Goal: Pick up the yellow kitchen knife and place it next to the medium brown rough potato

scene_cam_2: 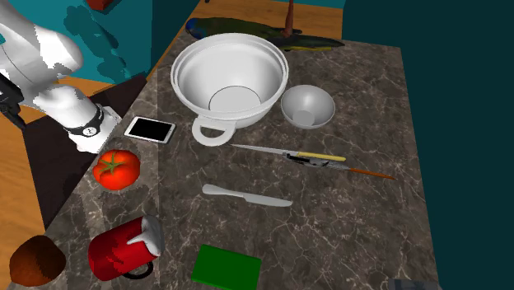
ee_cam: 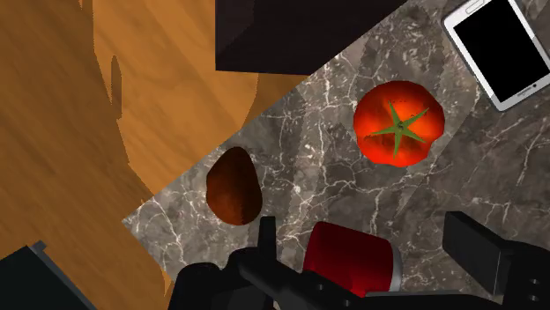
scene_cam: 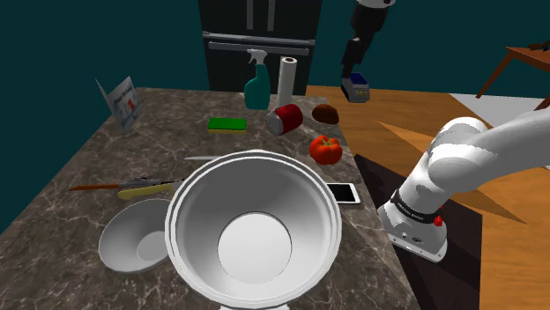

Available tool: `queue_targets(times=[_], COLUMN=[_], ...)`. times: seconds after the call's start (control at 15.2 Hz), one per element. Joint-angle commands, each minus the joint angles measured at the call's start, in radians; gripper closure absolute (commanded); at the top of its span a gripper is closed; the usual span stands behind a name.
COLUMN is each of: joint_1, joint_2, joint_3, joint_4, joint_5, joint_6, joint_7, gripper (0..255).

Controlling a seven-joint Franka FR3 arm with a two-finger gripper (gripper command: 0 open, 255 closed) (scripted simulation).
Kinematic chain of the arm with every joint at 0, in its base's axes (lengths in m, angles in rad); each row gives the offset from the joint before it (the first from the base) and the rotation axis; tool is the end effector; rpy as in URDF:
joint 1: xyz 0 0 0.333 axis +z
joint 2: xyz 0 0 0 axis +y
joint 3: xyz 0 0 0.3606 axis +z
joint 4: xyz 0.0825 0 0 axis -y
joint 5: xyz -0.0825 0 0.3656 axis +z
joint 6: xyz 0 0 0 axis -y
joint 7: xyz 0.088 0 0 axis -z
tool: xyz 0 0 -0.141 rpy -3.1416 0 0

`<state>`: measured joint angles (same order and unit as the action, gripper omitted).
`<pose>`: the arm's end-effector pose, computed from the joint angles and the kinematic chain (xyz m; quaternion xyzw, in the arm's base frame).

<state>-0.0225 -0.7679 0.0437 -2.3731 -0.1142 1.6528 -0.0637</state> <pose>0.2719 -0.0051 0.5840 0.9963 0.0399 0.0215 0.0727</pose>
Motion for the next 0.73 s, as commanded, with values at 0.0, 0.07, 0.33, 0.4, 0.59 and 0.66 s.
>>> queue_targets(times=[0.0,0.07,0.33,0.4,0.59,0.66], joint_1=[0.000,0.009,0.044,0.053,0.077,0.085], joint_2=[0.000,0.023,0.122,0.148,0.229,0.256], joint_3=[0.000,0.009,0.046,0.055,0.083,0.093], joint_4=[0.000,-0.001,0.007,0.011,0.029,0.037], joint_5=[0.000,0.009,0.042,0.049,0.068,0.074], joint_6=[0.000,0.023,0.111,0.133,0.195,0.214], joint_7=[0.000,0.004,0.018,0.022,0.030,0.033], gripper=[0,0,0,0,0,0])
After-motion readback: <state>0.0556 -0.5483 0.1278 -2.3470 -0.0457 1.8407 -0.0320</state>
